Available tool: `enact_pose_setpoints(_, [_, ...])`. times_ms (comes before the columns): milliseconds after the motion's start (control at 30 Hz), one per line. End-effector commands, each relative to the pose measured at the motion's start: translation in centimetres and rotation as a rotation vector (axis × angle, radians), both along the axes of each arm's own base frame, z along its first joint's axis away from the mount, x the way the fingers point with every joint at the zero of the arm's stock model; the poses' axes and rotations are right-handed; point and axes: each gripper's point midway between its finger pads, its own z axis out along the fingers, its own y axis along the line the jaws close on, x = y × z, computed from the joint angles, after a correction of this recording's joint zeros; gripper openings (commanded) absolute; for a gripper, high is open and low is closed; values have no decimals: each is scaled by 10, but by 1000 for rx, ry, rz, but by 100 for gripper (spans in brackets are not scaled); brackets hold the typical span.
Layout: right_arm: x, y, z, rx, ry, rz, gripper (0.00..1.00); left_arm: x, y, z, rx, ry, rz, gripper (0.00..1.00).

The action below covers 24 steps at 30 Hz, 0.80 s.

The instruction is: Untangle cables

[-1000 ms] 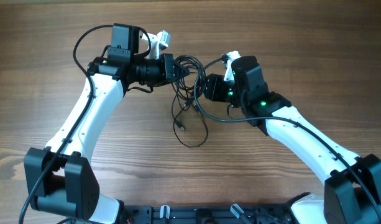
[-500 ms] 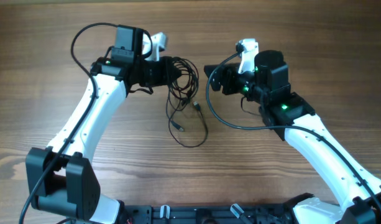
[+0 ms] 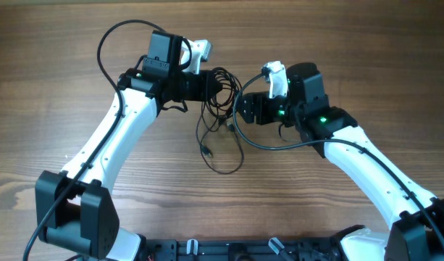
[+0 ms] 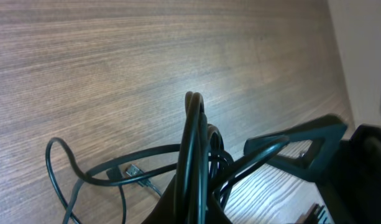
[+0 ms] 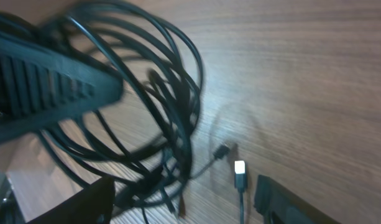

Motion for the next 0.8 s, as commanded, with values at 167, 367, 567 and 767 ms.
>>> enact_pose_setpoints(167, [13,-20,-17,-104,6,-121,72,4,-1,6,-58,65,97,4])
enact_pose_setpoints(367, [13,-15,-31,-96,56,-129,72,3,-13,19,-152,79,75,4])
enact_pose_setpoints(567, [23,-13,-43,-82,97,-231,73,-8,-27,33,-247,103,-14,4])
enact_pose_setpoints(767, [62,-11,-10,148,66,-452,75,-35,-44,74,-451,119,-202,4])
